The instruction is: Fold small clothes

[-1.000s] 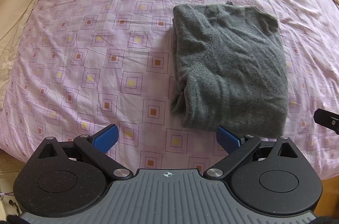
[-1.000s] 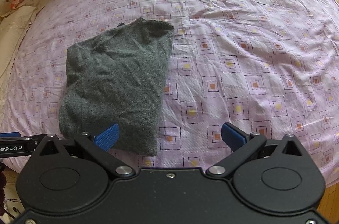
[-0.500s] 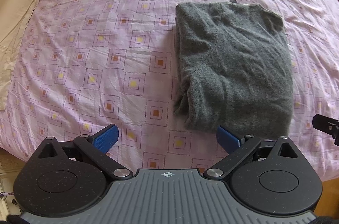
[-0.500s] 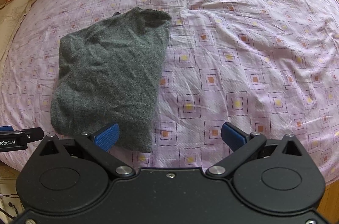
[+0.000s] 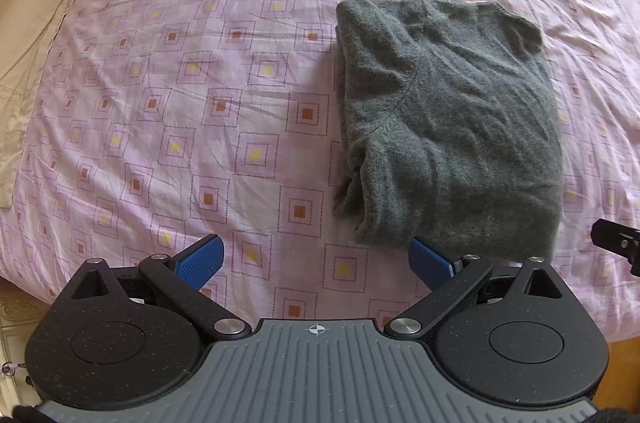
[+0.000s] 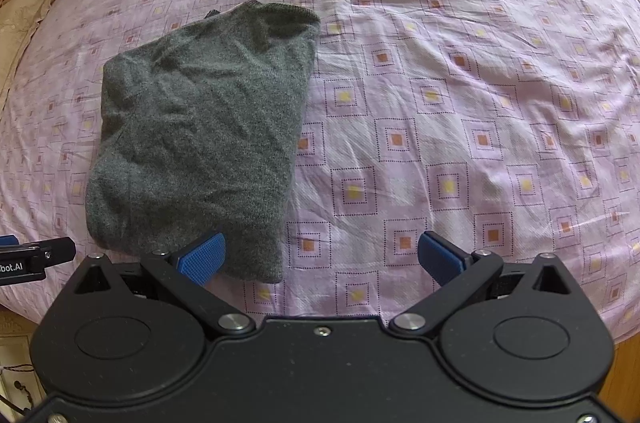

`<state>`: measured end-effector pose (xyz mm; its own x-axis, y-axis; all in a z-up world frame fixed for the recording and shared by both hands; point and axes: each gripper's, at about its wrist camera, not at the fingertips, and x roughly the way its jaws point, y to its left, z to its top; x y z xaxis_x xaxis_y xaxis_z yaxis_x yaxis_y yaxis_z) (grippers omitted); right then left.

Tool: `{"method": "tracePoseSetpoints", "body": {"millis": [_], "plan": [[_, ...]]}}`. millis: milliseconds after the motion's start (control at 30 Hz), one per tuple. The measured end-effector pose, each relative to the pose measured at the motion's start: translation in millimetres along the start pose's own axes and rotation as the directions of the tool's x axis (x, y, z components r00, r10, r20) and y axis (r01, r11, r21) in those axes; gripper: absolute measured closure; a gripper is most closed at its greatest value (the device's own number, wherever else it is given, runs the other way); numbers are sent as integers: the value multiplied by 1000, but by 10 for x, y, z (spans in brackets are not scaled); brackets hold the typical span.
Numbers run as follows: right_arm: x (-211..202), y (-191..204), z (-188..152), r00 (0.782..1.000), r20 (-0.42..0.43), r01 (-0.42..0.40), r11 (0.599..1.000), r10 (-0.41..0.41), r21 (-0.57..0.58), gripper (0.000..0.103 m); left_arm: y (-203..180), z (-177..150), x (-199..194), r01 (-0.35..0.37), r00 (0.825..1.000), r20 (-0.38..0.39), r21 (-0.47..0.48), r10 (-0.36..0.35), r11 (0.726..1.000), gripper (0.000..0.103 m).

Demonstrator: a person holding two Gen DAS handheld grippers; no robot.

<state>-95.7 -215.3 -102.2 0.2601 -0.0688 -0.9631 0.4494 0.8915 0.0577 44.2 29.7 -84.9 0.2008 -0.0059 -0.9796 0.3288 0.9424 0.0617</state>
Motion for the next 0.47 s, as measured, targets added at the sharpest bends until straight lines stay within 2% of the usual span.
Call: {"method": "tracePoseSetpoints", "body": {"millis": [467], "plan": [[27,41,-19,1000,-11,-6,1000,6,-8,1,28,-15,3,0,1000,3,1,0,1000,3]]}}
